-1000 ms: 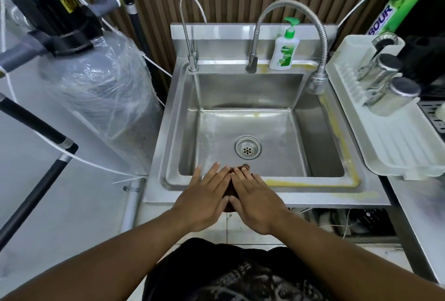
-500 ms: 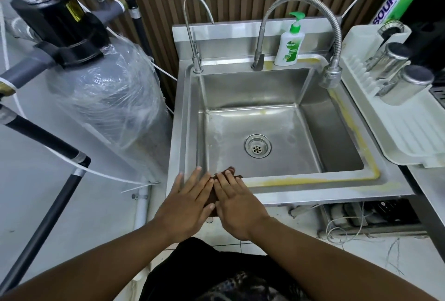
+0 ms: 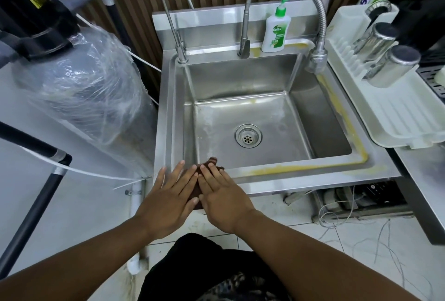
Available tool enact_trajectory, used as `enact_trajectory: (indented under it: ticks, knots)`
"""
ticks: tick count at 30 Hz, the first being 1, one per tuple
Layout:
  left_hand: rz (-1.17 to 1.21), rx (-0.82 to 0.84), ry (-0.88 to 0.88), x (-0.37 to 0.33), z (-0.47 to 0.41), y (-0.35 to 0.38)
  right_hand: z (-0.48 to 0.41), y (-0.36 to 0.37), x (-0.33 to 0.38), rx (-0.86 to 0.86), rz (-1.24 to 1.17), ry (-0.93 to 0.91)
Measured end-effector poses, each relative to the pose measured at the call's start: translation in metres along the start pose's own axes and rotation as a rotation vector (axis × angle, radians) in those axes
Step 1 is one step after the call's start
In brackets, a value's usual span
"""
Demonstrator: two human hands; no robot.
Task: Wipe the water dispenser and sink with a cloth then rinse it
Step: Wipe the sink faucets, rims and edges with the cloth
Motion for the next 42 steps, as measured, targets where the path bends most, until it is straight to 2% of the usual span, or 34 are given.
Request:
enact_trajectory:
  ticks: [11, 16, 19, 25, 31, 42]
  knots:
    - [0.057, -0.044, 0.096, -0.092, -0.072, -0.007, 0.066, -0.003, -0.089, -0.147, 0.063, 0.13]
    - [0.126, 0.029, 0.102, -0.142, -0.112, -0.005, 0.102, -0.009, -0.137, -0.189, 0.109, 0.212]
    - [0.114, 0.041, 0.091, -0.148, -0.119, -0.004, 0.107, -0.01, -0.144, -0.197, 0.097, 0.213]
    - [0.088, 0.027, 0.063, -0.123, -0.099, -0.004, 0.091, -0.011, -0.118, -0.218, 0.08, 0.204]
    - [0.038, 0.013, 0.01, -0.064, -0.051, -0.003, 0.048, -0.005, -0.058, -0.195, 0.066, 0.135]
    - [-0.016, 0.12, -0.139, 0.017, 0.017, -0.005, -0.019, 0.01, 0.022, -0.083, 0.042, 0.007]
Point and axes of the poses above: each hand's wrist, its own z-axis away from the middle knuckle, its own y-axis out of the palm, x = y × z, the point moved 4 cm from there along -z, towards the middle knuckle, and after that the axes turned 6 degrees about z, right-handed, at the moved point
